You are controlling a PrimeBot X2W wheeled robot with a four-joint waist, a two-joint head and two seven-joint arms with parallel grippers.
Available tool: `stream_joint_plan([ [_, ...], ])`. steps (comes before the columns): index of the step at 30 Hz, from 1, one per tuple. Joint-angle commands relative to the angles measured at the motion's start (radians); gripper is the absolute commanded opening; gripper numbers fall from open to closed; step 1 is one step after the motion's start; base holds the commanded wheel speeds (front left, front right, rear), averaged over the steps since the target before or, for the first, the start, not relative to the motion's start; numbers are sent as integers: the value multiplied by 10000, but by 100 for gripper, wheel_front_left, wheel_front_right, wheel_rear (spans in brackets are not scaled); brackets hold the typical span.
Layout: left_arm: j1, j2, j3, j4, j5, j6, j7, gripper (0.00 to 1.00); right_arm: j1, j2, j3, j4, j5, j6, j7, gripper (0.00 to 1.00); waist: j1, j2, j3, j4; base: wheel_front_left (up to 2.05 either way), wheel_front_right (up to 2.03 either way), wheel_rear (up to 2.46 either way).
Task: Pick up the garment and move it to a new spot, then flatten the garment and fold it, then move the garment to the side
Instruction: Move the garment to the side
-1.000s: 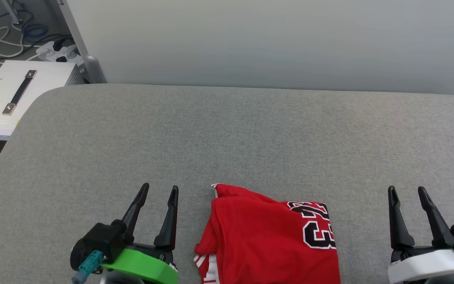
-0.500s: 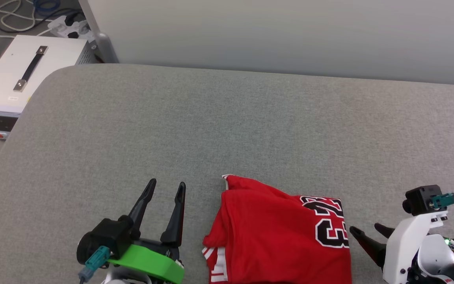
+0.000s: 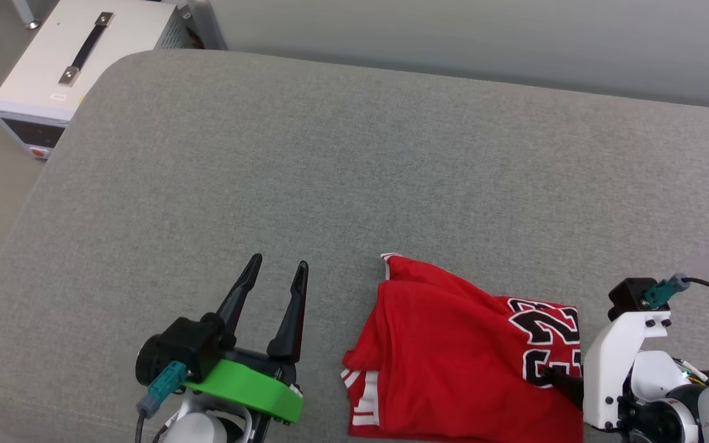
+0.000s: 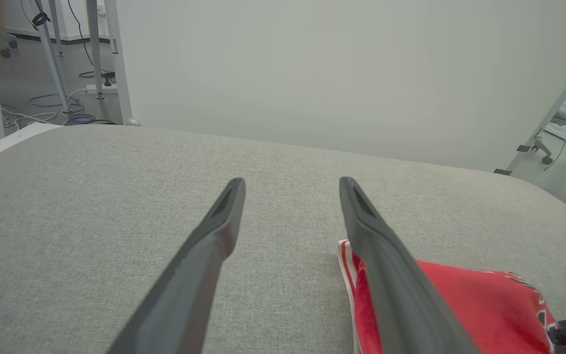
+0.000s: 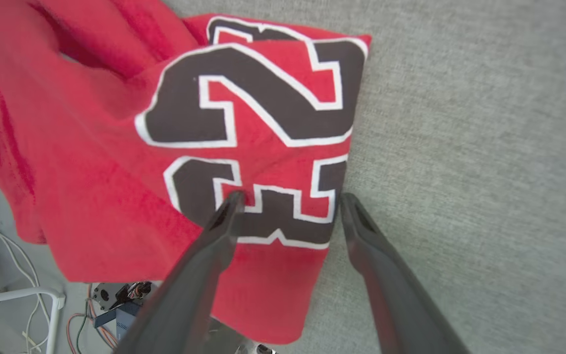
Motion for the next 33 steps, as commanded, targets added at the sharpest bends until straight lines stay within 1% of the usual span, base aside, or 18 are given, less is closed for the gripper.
stream_joint_plan([
  [1, -194, -39, 20, 7, -26, -27, -59, 100, -164, 90, 27, 133, -108, -7, 38, 100, 0, 0, 294, 307, 0, 0, 0],
  [9, -336, -155, -32, 41, -32, -27, -59, 100, -182, 168, 417, 1008, -454, -7, -110, 100, 0, 0, 517, 586, 0, 0, 0],
  [10, -350, -169, -38, 49, -30, -27, -59, 100, -164, 151, 511, 1136, -469, -7, -118, 53, 0, 0, 524, 603, 0, 0, 0],
  [11, -356, -175, -43, 55, -28, -27, -59, 100, -156, 124, 589, 1195, -475, -7, -133, 35, 0, 0, 523, 610, 0, 0, 0],
  [12, -364, -184, -52, 65, -22, -27, -59, 100, -148, 72, 713, 1270, -478, -7, -196, 0, 0, 0, 521, 613, 0, 0, 0],
  [15, -370, -188, -62, 94, 1, -27, -59, 100, -139, -125, 1052, 1469, -394, -7, -396, 0, 0, 0, 442, 567, 0, 0, 0],
  [19, -293, -126, -46, 130, -4, -27, -59, 100, -266, -356, 1300, 1542, -299, -7, -979, 0, 0, 0, 203, 382, 0, 0, 0],
  [23, -151, -21, -82, 145, -62, -27, -59, 100, -480, -789, 1726, 1414, -287, -7, -1711, 0, 0, 0, -112, -9, 0, 0, 0],
  [27, -43, 69, -192, 130, -127, -27, -59, 100, -685, -1617, 2328, 1043, -513, -7, -2174, 0, 0, 0, -277, -592, 0, 0, 0],
  [29, -23, 108, -279, 118, -151, -27, -59, 100, -801, -2178, 2666, 816, -630, -7, -2302, 0, 0, 0, -301, -954, 0, 0, 0],
  [33, -51, 152, -491, 57, -161, -27, -59, 100, -1096, -3624, 3462, 327, -806, -7, -2409, 0, 0, 0, -222, -1763, 0, 0, 0],
])
